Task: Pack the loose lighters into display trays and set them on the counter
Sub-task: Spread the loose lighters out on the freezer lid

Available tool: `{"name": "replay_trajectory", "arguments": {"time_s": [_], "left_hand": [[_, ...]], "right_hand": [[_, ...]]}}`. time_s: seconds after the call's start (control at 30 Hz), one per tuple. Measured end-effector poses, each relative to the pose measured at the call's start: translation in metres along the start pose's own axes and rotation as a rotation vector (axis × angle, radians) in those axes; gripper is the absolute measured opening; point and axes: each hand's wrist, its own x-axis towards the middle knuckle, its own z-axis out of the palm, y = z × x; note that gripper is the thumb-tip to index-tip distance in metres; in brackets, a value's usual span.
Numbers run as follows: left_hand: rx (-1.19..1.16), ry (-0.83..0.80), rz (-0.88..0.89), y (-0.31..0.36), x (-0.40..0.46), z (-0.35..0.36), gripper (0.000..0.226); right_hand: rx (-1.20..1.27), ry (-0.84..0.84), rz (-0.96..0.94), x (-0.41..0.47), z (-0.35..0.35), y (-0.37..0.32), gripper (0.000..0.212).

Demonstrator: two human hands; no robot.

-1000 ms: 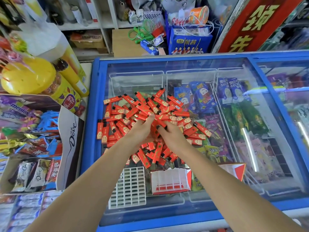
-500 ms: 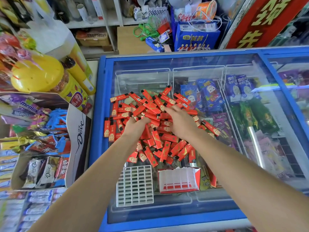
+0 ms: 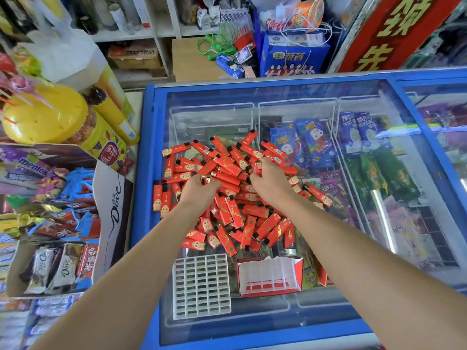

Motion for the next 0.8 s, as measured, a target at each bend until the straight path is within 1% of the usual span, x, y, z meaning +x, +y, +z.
{"name": "replay_trajectory", "arguments": {"time_s": [0.1, 0.17, 0.23, 0.27, 0.3, 0.33, 0.4, 0.47, 0.57, 0.63, 0.7, 0.73, 0.8], "left_hand": [[0.037, -0.003, -0.012, 0.002, 0.003, -0.002, 0.02], [0.024, -0.01, -0.054, 0.0, 0.005, -0.002, 0.014], [-0.023, -0.009, -0.079, -0.002, 0.006, -0.003, 0.021], [-0.034, 0.001, -0.093, -0.004, 0.008, -0.004, 0.028], [-0.036, 0.01, -0.11, -0.007, 0.01, -0.005, 0.036], [-0.043, 0.015, -0.117, -0.009, 0.011, -0.007, 0.038], [-0.067, 0.026, -0.116, -0.014, 0.014, -0.01, 0.029], [-0.076, 0.043, -0.129, -0.017, 0.017, -0.012, 0.033], [-0.087, 0.035, -0.128, -0.016, 0.017, -0.013, 0.051], [-0.11, 0.017, -0.125, -0.014, 0.016, -0.013, 0.062], [-0.133, 0.005, -0.102, -0.011, 0.012, -0.011, 0.067], [-0.134, 0.003, -0.094, -0.009, 0.009, -0.01, 0.068], [-0.13, 0.005, -0.083, -0.005, 0.005, -0.006, 0.062]], "right_hand": [[-0.074, -0.044, -0.104, 0.0, 0.001, -0.009, 0.013], [-0.139, -0.111, -0.172, 0.0, 0.007, -0.014, 0.031], [-0.266, -0.164, -0.224, 0.001, 0.017, -0.017, 0.038], [-0.355, -0.165, -0.241, 0.001, 0.022, -0.018, 0.039], [-0.446, -0.153, -0.234, 0.001, 0.027, -0.019, 0.04], [-0.516, -0.136, -0.21, 0.001, 0.03, -0.02, 0.041], [-0.544, -0.131, -0.149, 0.001, 0.036, -0.021, 0.043], [-0.538, -0.115, -0.135, 0.003, 0.04, -0.02, 0.039], [-0.595, -0.09, -0.165, 0.006, 0.038, -0.019, 0.027], [-0.642, -0.117, -0.185, 0.006, 0.036, -0.016, 0.03], [-0.698, -0.123, -0.228, 0.003, 0.032, -0.014, 0.032], [-0.686, -0.126, -0.237, 0.0, 0.03, -0.013, 0.032], [-0.576, -0.159, -0.213, -0.005, 0.023, -0.01, 0.028]]}}
